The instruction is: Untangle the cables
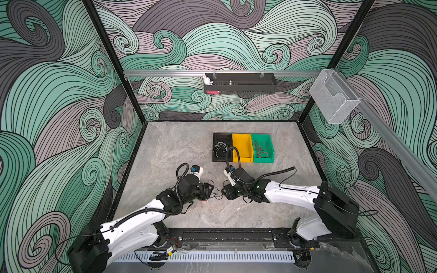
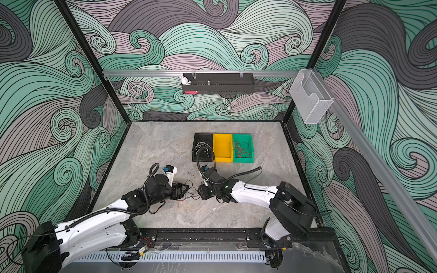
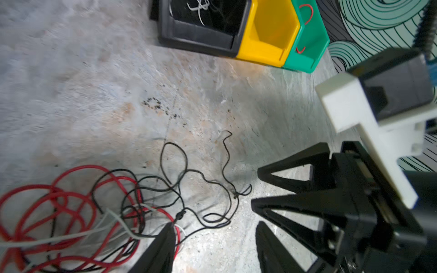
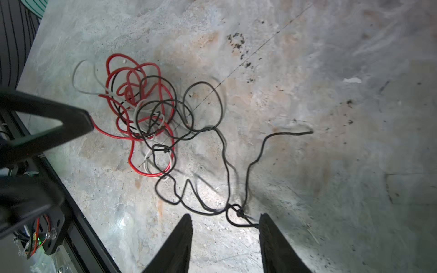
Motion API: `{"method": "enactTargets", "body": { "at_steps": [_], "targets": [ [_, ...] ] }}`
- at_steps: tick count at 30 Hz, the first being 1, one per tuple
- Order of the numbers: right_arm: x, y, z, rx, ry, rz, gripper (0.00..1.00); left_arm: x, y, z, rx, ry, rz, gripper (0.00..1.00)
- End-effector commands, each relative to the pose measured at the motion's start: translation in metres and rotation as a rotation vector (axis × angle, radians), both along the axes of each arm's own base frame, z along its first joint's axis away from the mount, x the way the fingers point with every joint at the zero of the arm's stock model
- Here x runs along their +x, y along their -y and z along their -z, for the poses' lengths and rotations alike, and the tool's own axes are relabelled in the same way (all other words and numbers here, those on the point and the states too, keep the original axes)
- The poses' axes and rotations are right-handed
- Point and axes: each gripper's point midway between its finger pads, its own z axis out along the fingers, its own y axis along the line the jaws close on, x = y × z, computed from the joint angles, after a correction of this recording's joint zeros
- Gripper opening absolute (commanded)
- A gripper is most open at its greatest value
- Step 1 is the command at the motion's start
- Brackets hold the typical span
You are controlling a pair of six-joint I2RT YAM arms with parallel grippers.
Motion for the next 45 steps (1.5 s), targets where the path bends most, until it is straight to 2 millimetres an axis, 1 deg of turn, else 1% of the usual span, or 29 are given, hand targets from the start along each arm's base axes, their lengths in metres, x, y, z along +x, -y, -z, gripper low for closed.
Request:
{"method": "enactTargets", "body": {
  "at_steps": [1, 3, 6, 10, 15, 18, 19, 20, 23, 24, 26, 27, 29, 30, 34, 40, 45],
  "targets": [
    [-0.002, -0.023, -0.009, 0.034, 0.021, -0.042, 0.51, 0.0, -0.036, 0.017, 0.078, -0.017, -0.134, 0.61],
    [-0.004, -0.03, -0.008, 0.026, 0.026, -0.057, 0.52, 0.0, -0.046, 0.022, 0.083, -0.038, -0.165, 0.62],
    [-0.004, -0.039, -0.005, -0.003, 0.043, -0.076, 0.54, -0.001, -0.051, 0.033, 0.079, -0.069, -0.182, 0.63],
    [-0.005, -0.047, 0.001, -0.038, 0.057, -0.097, 0.54, 0.0, -0.053, 0.045, 0.074, -0.096, -0.194, 0.63],
    [-0.008, -0.052, 0.012, -0.085, 0.057, -0.115, 0.52, 0.002, -0.05, 0.056, 0.068, -0.116, -0.185, 0.62],
    [-0.008, -0.05, 0.015, -0.1, 0.063, -0.108, 0.47, 0.003, -0.052, 0.062, 0.074, -0.129, -0.194, 0.62],
    [-0.007, -0.049, 0.017, -0.108, 0.064, -0.103, 0.43, 0.003, -0.052, 0.064, 0.072, -0.132, -0.196, 0.62],
    [-0.007, -0.047, 0.018, -0.115, 0.066, -0.099, 0.36, 0.003, -0.053, 0.065, 0.071, -0.132, -0.198, 0.62],
    [-0.005, -0.043, 0.018, -0.136, 0.076, -0.093, 0.25, 0.003, -0.055, 0.07, 0.079, -0.141, -0.204, 0.59],
    [-0.005, -0.041, 0.018, -0.146, 0.079, -0.089, 0.2, 0.003, -0.056, 0.071, 0.082, -0.145, -0.208, 0.58],
    [-0.003, -0.033, 0.018, -0.174, 0.093, -0.072, 0.13, 0.002, -0.059, 0.074, 0.087, -0.152, -0.217, 0.52],
    [-0.001, -0.029, 0.017, -0.188, 0.104, -0.061, 0.1, 0.002, -0.06, 0.076, 0.091, -0.155, -0.22, 0.49],
    [0.002, -0.017, 0.016, -0.23, 0.128, -0.035, 0.04, 0.001, -0.065, 0.08, 0.1, -0.17, -0.24, 0.37],
    [0.003, -0.012, 0.015, -0.248, 0.138, -0.029, 0.03, 0.001, -0.067, 0.081, 0.103, -0.172, -0.246, 0.35],
    [0.012, 0.016, 0.007, -0.321, 0.193, 0.027, 0.02, 0.001, -0.07, 0.081, 0.101, -0.172, -0.255, 0.34],
    [0.02, 0.053, 0.004, -0.338, 0.187, 0.11, 0.01, 0.001, -0.074, 0.083, 0.105, -0.181, -0.266, 0.21],
    [0.033, 0.087, 0.002, -0.379, 0.183, 0.207, 0.01, 0.001, -0.076, 0.081, 0.099, -0.185, -0.273, 0.16]
  ]
}}
